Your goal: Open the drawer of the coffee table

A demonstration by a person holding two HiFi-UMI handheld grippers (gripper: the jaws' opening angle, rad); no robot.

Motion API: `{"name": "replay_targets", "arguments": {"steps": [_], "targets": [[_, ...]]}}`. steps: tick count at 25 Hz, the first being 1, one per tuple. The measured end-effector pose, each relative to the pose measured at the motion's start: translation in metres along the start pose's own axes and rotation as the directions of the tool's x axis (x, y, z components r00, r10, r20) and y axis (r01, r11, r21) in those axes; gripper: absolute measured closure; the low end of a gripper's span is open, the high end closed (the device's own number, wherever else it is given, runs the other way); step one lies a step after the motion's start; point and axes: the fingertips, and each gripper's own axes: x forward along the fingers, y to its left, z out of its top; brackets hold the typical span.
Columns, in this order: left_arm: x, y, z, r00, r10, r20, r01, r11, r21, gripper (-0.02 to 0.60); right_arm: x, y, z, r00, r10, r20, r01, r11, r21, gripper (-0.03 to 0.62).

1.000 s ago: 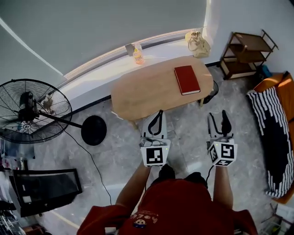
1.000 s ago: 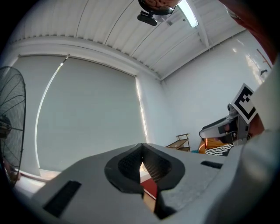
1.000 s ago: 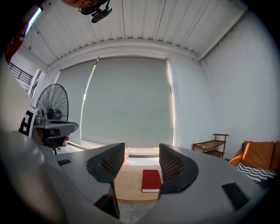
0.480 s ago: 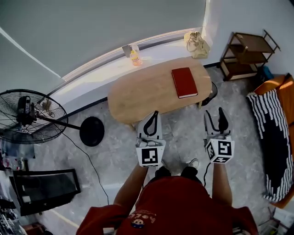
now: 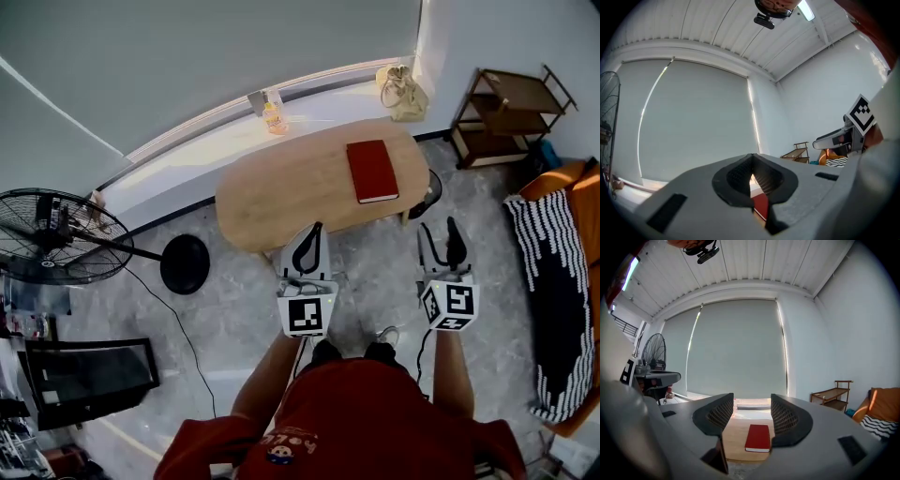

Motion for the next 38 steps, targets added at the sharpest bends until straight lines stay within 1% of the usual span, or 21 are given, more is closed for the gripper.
{"name": "replay_targets", "arguments": {"steps": [5, 9, 11, 13, 16, 19, 21, 25, 28, 31, 33, 36, 38], "targets": [[0.010, -0.007, -0.010, 1.000, 0.000, -0.018, 0.000, 1.000, 0.012, 0.575, 0.009, -0.008, -0.013, 0.999, 0.020, -0.027, -0.020, 1.000, 0.006, 0.363], [0.019, -0.009, -0.030, 0.998, 0.009, -0.058, -0.009, 1.000, -0.007, 0.575, 0.018, -0.012, -0.033, 0.998, 0.040, -0.057, -0.039, 0.999, 0.011, 0.364], [0.023, -0.012, -0.046, 0.997, 0.006, -0.071, -0.008, 1.000, -0.025, 0.575, 0.026, -0.015, -0.051, 0.996, 0.048, -0.076, -0.046, 0.999, 0.025, 0.364], [0.026, -0.018, -0.069, 0.997, -0.017, -0.079, 0.014, 0.999, -0.040, 0.575, 0.034, -0.018, -0.074, 0.994, 0.058, -0.097, -0.052, 0.996, 0.067, 0.364], [0.033, -0.031, -0.114, 0.994, -0.046, -0.102, 0.043, 0.999, -0.028, 0.575, 0.049, -0.024, -0.117, 0.989, 0.073, -0.128, -0.055, 0.989, 0.138, 0.362], [0.037, -0.040, -0.173, 0.988, -0.039, -0.153, 0.028, 0.997, -0.068, 0.575, 0.063, -0.027, -0.173, 0.985, 0.072, -0.158, -0.046, 0.986, 0.163, 0.362], [0.035, -0.046, -0.218, 0.984, -0.040, -0.175, 0.028, 0.997, -0.074, 0.575, 0.066, -0.025, -0.221, 0.981, 0.073, -0.178, -0.042, 0.985, 0.170, 0.361], [0.031, -0.061, -0.319, 0.982, -0.039, -0.183, 0.029, 0.998, -0.058, 0.575, 0.074, -0.024, -0.330, 0.974, 0.081, -0.211, -0.046, 0.985, 0.166, 0.359], [0.025, -0.073, -0.398, 0.984, -0.044, -0.174, 0.035, 0.998, -0.054, 0.575, 0.079, -0.022, -0.411, 0.970, 0.101, -0.221, -0.069, 0.987, 0.147, 0.357], [0.019, -0.084, -0.477, 0.985, -0.049, -0.165, 0.042, 0.998, -0.046, 0.575, 0.090, -0.018, -0.485, 0.968, 0.137, -0.210, -0.110, 0.984, 0.137, 0.356], [0.014, -0.087, -0.527, 0.986, -0.028, -0.163, 0.020, 0.999, -0.050, 0.575, 0.100, -0.013, -0.531, 0.967, 0.164, -0.193, -0.136, 0.979, 0.150, 0.356], [0.013, -0.085, -0.598, 0.988, 0.010, -0.156, -0.018, 0.999, -0.050, 0.575, 0.120, -0.008, -0.591, 0.969, 0.193, -0.156, -0.175, 0.977, 0.121, 0.356], [0.015, -0.085, -0.641, 0.988, 0.019, -0.153, -0.028, 0.998, -0.056, 0.575, 0.132, -0.007, -0.625, 0.969, 0.208, -0.130, -0.193, 0.974, 0.114, 0.356]]}}
